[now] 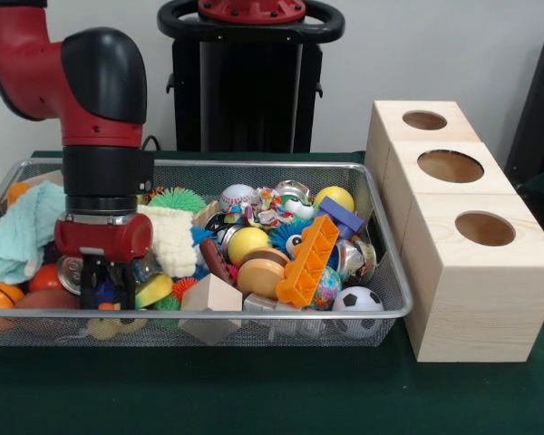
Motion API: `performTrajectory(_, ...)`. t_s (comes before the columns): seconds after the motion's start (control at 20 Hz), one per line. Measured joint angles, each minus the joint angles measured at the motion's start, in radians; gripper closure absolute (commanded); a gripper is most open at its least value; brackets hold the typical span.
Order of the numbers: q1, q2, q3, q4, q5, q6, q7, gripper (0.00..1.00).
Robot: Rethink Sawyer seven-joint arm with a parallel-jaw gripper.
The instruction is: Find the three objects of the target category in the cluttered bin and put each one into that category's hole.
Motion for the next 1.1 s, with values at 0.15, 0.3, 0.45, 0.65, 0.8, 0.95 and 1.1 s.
performTrajectory(0.15, 0.002, 0.006, -0.004, 0.0, 0.0, -0.008, 0.0, 0.0)
performTrajectory(0.3, 0.009, 0.026, -0.007, -0.005, 0.0, -0.016, 0.0, 0.0)
performTrajectory(0.45, 0.015, 0.054, -0.009, -0.019, -0.005, -0.03, 0.0, 0.0)
performTrajectory(0.65, 0.017, 0.058, -0.013, -0.029, -0.031, -0.033, 0.0, 0.0)
performTrajectory(0.8, 0.02, 0.059, -0.016, -0.038, -0.049, -0.027, 0.0, 0.0)
performTrajectory(0.95, 0.034, 0.061, -0.03, -0.057, -0.063, -0.013, 0.0, 0.0)
performTrajectory(1.1, 0.057, 0.056, -0.052, -0.073, -0.069, 0.008, 0.0, 0.0)
